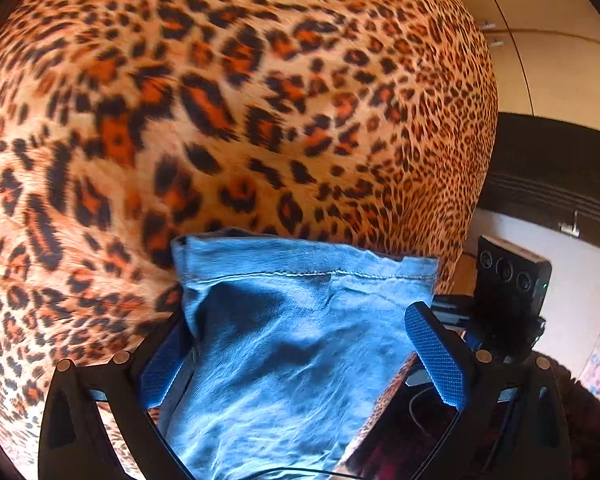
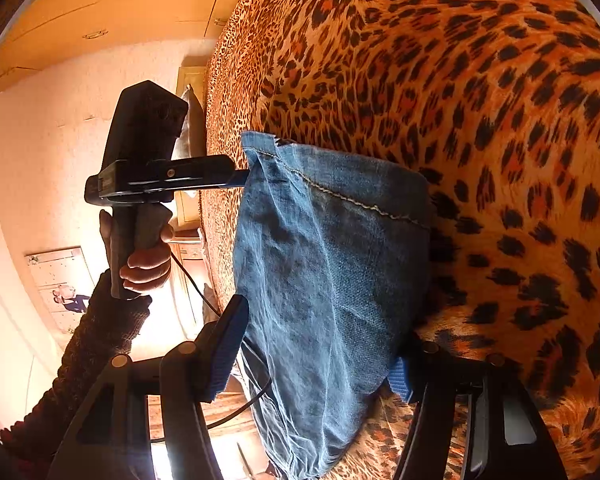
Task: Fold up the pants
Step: 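Close both grippers on the folded shorts edge and lift it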
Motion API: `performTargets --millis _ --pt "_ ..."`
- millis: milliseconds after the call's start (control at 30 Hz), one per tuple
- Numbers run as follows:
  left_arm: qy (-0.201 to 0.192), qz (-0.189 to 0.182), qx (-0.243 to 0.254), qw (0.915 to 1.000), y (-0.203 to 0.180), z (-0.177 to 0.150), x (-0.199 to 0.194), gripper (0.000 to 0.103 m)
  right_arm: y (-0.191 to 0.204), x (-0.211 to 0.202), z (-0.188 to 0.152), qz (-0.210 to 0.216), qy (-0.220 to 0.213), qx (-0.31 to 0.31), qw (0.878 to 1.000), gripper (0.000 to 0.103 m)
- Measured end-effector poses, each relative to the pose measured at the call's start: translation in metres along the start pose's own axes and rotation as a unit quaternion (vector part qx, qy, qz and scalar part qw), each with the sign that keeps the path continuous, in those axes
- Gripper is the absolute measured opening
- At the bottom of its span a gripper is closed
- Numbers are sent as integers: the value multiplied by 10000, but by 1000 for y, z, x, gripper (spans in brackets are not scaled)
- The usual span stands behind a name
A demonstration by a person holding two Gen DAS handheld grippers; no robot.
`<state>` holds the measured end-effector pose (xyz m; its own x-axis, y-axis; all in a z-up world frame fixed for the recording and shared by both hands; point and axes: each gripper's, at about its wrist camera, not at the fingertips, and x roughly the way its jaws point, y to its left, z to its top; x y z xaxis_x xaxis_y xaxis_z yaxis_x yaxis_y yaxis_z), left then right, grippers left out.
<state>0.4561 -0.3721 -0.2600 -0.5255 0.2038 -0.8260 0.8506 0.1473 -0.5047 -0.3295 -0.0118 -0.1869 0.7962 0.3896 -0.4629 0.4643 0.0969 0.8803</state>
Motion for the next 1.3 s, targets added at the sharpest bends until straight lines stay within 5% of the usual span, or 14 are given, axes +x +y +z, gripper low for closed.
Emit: performTargets --millis 67,333,467,500,633,700,1067,1300 --pt "-16 138 118 9998 -5 0 4 102 -1 -2 0 6 -19 18 10000 63" --pt "-305 -357 -547 9974 16 -3 -3 102 -11 -5 7 304 -585 412 9970 58" --pt "-625 1 -442 9971 6 -17 -4 94 -24 1 15 86 -478 475 9977 9" --pt "-708 60 -463 9964 5 -21 -5 85 -30 1 16 166 -481 594 9969 6" --pt "-848 57 -627 9944 12 -41 -6 35 -30 -3 19 259 -420 532 9974 9" --pt "-883 -70 -726 9934 16 -50 -7 26 -30 -4 21 275 -378 503 9976 9" --pt "-1484 -39 -816 9855 2 -92 -46 21 23 -5 31 -67 -189 -592 9980 9" --pt "-2035 -246 -1089 9727 1 -155 -79 21 85 8 15 -149 173 -1541 9878 9"
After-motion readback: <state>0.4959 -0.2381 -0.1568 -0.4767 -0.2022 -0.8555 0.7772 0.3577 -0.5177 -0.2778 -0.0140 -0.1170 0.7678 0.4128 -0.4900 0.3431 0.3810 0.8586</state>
